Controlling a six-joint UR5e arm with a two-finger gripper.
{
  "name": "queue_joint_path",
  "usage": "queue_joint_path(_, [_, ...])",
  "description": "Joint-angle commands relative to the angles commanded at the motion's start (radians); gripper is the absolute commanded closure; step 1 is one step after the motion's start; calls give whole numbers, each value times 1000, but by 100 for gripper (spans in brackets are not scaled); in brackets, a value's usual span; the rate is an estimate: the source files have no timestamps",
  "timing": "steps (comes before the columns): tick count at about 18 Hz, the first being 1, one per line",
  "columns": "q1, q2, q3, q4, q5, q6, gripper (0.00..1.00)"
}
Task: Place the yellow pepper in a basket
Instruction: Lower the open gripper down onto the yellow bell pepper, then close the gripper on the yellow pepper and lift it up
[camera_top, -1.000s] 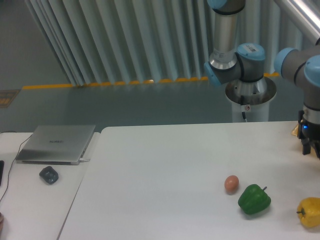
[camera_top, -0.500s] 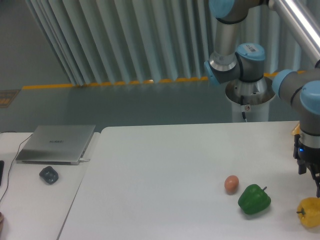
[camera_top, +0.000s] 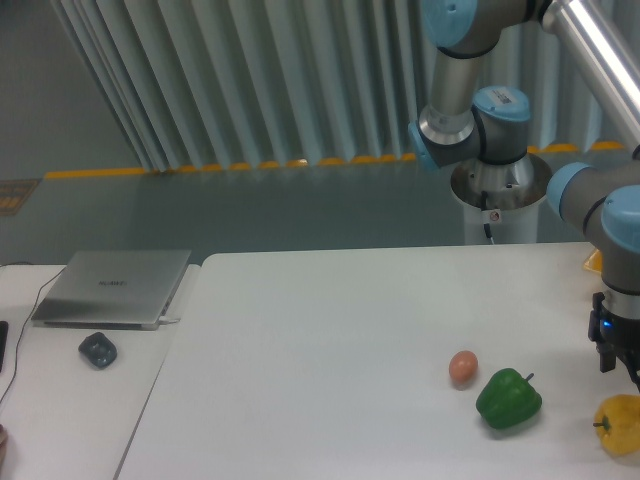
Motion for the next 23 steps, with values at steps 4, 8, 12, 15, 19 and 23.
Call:
queue_joint_path(4, [0, -11, -5, 12, 2, -2, 0])
queue_joint_path(8, [0, -29, -6, 32, 2, -2, 0])
queue_joint_path(12, [0, -40, -5, 52, 15, -2, 0])
queue_joint_path(15, [-2, -54, -6, 63, 20, -2, 0])
queue_joint_path(19, [-26, -86, -5, 98, 49, -14, 0])
queue_joint_path(23, [-28, -95, -8, 101, 69, -2, 2])
